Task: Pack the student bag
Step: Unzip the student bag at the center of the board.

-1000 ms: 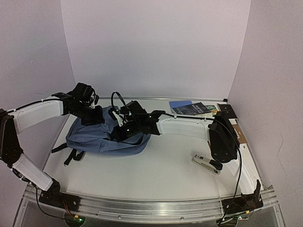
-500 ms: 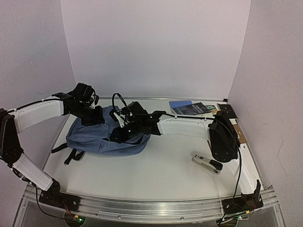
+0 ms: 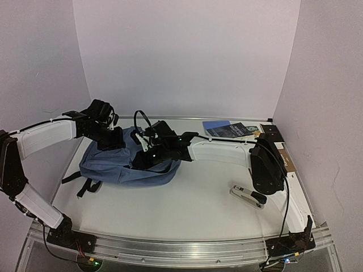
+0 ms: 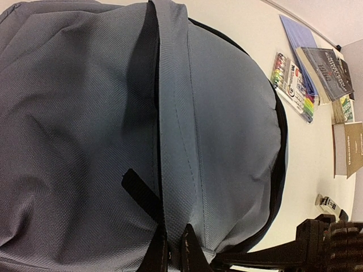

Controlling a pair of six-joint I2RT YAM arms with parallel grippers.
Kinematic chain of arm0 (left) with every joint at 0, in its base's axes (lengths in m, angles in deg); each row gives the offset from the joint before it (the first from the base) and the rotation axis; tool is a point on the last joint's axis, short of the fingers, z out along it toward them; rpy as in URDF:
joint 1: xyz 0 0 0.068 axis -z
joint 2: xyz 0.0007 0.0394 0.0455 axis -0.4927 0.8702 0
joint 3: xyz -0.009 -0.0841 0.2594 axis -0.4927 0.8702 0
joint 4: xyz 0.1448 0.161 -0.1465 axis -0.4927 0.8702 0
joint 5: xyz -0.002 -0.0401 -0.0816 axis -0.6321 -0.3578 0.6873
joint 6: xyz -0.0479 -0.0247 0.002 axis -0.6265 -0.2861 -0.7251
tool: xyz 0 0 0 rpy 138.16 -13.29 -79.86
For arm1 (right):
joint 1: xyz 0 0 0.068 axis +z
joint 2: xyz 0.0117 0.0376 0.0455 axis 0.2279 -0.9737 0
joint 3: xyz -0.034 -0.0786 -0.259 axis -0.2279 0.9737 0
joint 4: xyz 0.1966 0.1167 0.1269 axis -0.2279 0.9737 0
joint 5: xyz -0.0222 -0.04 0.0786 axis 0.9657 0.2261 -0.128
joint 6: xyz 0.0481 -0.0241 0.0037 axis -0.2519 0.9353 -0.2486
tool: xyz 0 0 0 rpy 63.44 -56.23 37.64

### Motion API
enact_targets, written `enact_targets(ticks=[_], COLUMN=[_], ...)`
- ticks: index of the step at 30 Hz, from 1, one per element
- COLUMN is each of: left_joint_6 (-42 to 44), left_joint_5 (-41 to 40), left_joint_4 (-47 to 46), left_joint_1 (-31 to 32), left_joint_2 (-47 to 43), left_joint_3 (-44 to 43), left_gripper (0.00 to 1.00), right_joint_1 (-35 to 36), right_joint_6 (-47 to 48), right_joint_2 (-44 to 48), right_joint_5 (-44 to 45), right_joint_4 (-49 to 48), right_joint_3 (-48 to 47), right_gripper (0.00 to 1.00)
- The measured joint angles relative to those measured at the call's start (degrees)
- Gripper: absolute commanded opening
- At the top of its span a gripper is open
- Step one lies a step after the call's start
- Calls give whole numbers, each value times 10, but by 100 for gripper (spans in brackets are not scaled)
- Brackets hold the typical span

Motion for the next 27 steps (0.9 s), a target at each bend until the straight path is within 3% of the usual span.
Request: enact_targets(ticks=[11, 24, 27], left_joint_6=[0, 7, 23], left_joint_5=[-24, -55, -54], left_joint_4=[5, 11, 18], left_joint_1=[0, -27, -37], left_joint_2=[1, 23, 23], left_joint_3=[0, 2, 6], left_gripper=[0, 1, 9], right_joint_1=[-17, -43, -58], right_joint_6=[-2, 24, 34], right_joint_2=[6, 115, 117], right_joint_5=[-8, 21, 27], right_joint_4=[1, -13, -14], right_joint_3=[7, 158, 187], right_gripper=[0, 0, 0])
